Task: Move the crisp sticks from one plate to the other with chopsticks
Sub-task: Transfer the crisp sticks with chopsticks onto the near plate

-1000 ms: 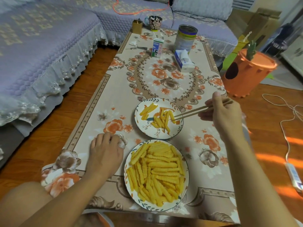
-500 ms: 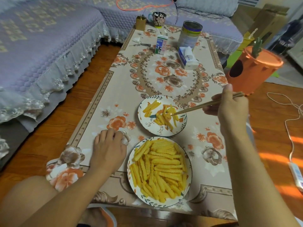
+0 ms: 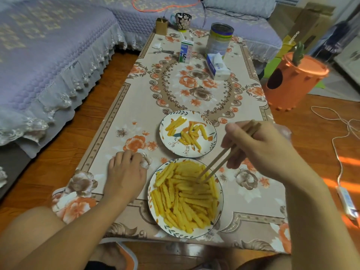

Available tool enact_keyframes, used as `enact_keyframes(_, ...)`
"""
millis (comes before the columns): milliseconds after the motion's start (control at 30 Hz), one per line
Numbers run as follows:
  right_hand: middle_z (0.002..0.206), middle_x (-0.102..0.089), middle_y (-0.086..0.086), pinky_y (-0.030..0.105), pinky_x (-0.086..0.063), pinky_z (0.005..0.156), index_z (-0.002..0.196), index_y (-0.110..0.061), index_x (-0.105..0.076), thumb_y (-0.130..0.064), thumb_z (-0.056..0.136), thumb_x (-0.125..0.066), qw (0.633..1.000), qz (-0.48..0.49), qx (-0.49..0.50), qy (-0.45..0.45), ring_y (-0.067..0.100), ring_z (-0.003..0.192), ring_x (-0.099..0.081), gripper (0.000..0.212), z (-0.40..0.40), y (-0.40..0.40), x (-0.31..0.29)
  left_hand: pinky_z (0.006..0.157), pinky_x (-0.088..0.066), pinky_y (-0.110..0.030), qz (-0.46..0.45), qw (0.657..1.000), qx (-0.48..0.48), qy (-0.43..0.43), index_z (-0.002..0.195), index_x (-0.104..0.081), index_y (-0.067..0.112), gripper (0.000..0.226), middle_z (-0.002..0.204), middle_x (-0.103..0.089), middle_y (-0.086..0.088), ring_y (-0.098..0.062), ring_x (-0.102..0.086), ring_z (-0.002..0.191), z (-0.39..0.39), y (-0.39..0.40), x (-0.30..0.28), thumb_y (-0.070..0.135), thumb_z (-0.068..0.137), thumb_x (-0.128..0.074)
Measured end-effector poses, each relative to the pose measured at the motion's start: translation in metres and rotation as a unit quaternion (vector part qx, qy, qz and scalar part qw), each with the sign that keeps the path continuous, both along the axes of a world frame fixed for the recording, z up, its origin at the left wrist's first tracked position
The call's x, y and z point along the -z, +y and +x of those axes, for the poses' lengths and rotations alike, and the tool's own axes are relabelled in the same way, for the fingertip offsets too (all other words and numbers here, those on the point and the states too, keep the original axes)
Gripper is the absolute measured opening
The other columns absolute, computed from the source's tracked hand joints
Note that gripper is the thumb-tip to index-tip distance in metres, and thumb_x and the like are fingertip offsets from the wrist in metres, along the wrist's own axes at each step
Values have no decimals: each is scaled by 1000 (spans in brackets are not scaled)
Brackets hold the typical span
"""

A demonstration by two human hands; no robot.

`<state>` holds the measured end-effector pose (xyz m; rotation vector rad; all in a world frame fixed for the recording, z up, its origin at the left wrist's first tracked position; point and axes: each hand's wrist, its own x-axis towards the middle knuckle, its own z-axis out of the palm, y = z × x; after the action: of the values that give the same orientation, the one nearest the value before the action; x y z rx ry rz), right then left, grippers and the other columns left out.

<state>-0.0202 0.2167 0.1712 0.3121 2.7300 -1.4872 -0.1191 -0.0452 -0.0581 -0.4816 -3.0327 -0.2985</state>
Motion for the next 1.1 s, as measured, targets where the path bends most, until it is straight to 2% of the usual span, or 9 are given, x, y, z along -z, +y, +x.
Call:
enact_keyframes(133,67,-74,7,30,-61,56,87,-5,-70,-46,89,-52,1000,1,10,20,24,56,-73,45,3,11,-7,87,-43,-45,-2,1000,1,1,104,-61,17,38,107,-54,-4,-29,-48,101,0,0,1,32,86,-32)
enact_keyframes(267,70,-71,15,29,-62,57,88,-7,-69,-34,103,-50,984,-29,139,105,23,60,-73,36,-7,37,-6,86,-43,-45,0,1000,2,6,105,-61,16,38,106,-54,-4,-29,-48,101,-1,0,1,32,86,-32)
enact_keyframes(400,80,-73,17,39,-65,67,95,-6,-69,-34,108,-48,960,-34,248,125,26,68,-75,37,-40,58,33,85,-43,-45,3,1000,3,6,104,-62,16,38,105,-54,-5,-29,-48,99,-1,-1,1,32,86,-32)
enact_keyframes(500,74,-73,11,38,-65,65,90,-9,-68,-34,107,-51,950,-27,278,139,21,61,-74,36,-61,56,64,85,-44,-45,-4,1000,3,2,106,-62,16,40,105,-55,-5,-29,-48,99,-1,1,1,32,87,-32)
enact_keyframes(600,73,-74,12,35,-64,62,89,-7,-69,-35,107,-53,945,-12,287,158,18,58,-73,36,-77,45,82,85,-44,-46,-3,1000,1,2,105,-62,16,40,105,-55,-5,-28,-48,98,-2,1,0,33,87,-31)
enact_keyframes(733,68,-73,9,52,-62,69,85,-7,-66,-41,106,-50,953,9,265,148,24,61,-73,44,-86,40,93,85,-44,-46,-5,1000,1,-1,107,-63,15,41,106,-55,-5,-28,-49,99,-3,0,0,33,87,-31)
enact_keyframes(867,67,-72,9,51,-62,69,82,-13,-63,-42,108,-44,950,23,275,144,20,56,-72,44,-73,42,80,85,-43,-46,-2,1000,0,0,107,-63,15,41,106,-55,-5,-29,-49,100,-3,0,0,32,87,-32)
enact_keyframes(967,68,-69,11,42,-64,62,83,-8,-63,-36,110,-42,946,-58,283,145,23,54,-70,44,-52,50,50,86,-43,-45,-4,1000,0,0,107,-62,15,39,107,-55,-5,-29,-48,101,-3,0,2,32,86,-35)
enact_keyframes(1100,61,-66,7,38,-62,55,81,-3,-59,-36,109,-42,953,-178,214,117,28,53,-67,46,-20,51,16,87,-42,-44,-6,1000,1,5,108,-62,16,37,109,-55,-5,-28,-47,102,-2,-2,4,31,86,-36)
